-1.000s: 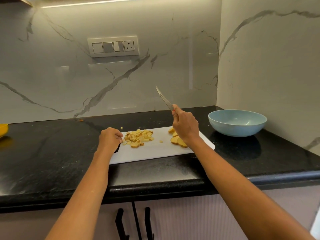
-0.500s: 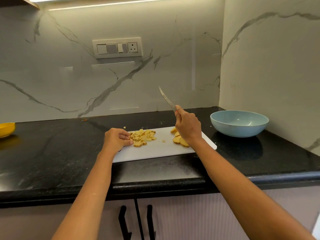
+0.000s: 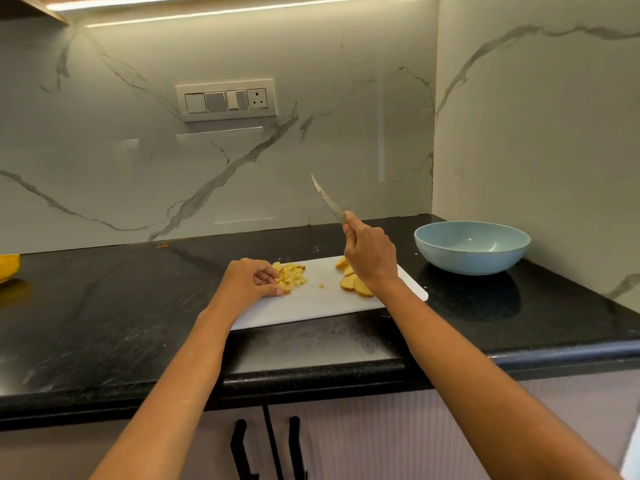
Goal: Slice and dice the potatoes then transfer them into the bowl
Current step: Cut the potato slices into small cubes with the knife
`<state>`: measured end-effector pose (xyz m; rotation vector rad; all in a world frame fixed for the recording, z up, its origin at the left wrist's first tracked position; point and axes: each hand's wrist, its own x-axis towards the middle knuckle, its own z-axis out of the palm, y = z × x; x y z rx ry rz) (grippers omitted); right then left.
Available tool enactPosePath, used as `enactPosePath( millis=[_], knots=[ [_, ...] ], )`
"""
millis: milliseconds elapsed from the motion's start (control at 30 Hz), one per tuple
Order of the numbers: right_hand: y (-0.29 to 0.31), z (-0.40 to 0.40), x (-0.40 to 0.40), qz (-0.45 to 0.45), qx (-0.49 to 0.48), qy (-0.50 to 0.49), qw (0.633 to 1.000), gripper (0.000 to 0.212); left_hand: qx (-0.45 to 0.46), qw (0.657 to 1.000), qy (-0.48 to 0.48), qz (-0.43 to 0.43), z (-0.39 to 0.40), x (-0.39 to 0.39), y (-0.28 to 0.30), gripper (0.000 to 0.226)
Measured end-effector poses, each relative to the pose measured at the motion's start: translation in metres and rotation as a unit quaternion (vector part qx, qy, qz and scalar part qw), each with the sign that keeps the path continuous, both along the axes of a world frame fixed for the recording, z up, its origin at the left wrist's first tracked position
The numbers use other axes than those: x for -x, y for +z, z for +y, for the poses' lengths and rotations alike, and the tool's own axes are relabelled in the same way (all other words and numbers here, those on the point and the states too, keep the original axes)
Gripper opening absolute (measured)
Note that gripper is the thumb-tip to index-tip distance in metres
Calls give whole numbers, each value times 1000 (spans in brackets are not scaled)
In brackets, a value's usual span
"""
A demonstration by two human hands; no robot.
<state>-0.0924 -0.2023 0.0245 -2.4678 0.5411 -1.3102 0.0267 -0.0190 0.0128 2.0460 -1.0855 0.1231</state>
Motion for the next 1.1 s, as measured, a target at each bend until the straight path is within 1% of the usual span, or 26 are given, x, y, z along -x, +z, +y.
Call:
enactPosePath(
  millis=[100, 167, 233, 267, 300, 367, 433, 500, 600, 633, 700, 733, 800, 833, 867, 900, 933, 967, 1033, 1100],
  knots=[
    [1, -1, 0, -7, -5, 3, 1000, 36, 6, 998, 15, -59, -5, -2, -2, 19],
    [0, 0, -1, -8, -7, 3, 1000, 36, 32, 994, 22, -98, -7, -2, -3, 21],
    [0, -1, -2, -5, -5, 3, 1000, 36, 54, 992, 6, -110, -12, 5, -2, 23],
    [0, -1, -2, -3, -4, 2, 1000, 36, 45, 993, -9, -112, -17, 10, -2, 23],
    [0, -1, -2, -2, -3, 1, 1000, 36, 19, 992, -23, -124, -23, 15, -4, 26],
    [0, -1, -3, -4, -2, -2, 1000, 36, -75, 980, -35, -182, -36, 23, -7, 29],
    [1, -3, -3, -13, -4, -3, 1000, 38, -119, 968, -34, -219, -44, 27, -7, 20],
    [2, -4, -3, -23, -10, -5, 1000, 39, -122, 969, -18, -215, -47, 24, -6, 12],
    [3, -6, -5, -31, -18, -16, 999, 40, -127, 966, 26, -225, -46, 17, -6, 13],
    [4, -8, -6, -32, -21, -23, 999, 40, -119, 968, 38, -220, -45, 16, -5, 18],
    [5, -11, -6, -40, -32, -38, 998, 41, -95, 973, 52, -204, -45, 16, -4, 34],
    [6, -13, -5, -49, -41, -45, 997, 42, -82, 975, 49, -200, -47, 16, -3, 37],
    [8, -16, -3, -71, -62, -48, 994, 42, -40, 982, 6, -183, -52, 22, -2, 27],
    [8, -16, -2, -82, -71, -46, 993, 41, -21, 987, -36, -156, -55, 29, -2, 23],
    [8, -17, -1, -91, -74, -43, 992, 41, -20, 989, -80, -121, -60, 37, -2, 32],
    [7, -17, -1, -96, -72, -42, 992, 41, -36, 988, -119, -91, -65, 46, -2, 49],
    [7, -18, -1, -97, -68, -42, 992, 41, -61, 985, -140, -78, -70, 53, -3, 65],
    [7, -19, -1, -98, -65, -42, 992, 41, -73, 983, -149, -79, -75, 58, -5, 74],
    [7, -20, -1, -104, -69, -43, 991, 41, -69, 983, -141, -95, -81, 60, -7, 76],
    [7, -20, -1, -111, -73, -42, 990, 41, -89, 981, -128, -116, -83, 60, -7, 71]
  ],
)
